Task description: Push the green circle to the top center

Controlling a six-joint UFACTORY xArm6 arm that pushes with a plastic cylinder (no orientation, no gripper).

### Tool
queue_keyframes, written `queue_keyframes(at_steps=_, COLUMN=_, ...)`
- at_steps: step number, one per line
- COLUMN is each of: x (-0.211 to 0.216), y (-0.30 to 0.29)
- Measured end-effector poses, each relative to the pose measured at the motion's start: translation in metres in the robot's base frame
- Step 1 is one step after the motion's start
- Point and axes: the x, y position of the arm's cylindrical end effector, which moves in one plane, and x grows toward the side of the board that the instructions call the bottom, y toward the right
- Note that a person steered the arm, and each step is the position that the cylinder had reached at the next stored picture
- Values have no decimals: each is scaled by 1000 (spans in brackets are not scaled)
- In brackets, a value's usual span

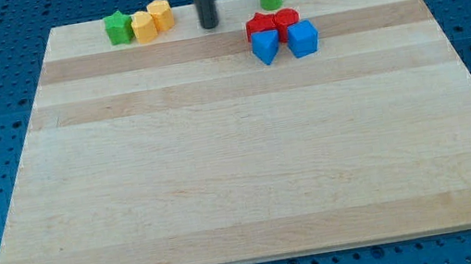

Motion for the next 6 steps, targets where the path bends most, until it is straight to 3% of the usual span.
queue_keyframes(at_steps=3, x=11, y=171)
queue_keyframes(at_steps=5, x=-50, y=171)
queue_keyframes(at_steps=6, x=-50, y=156)
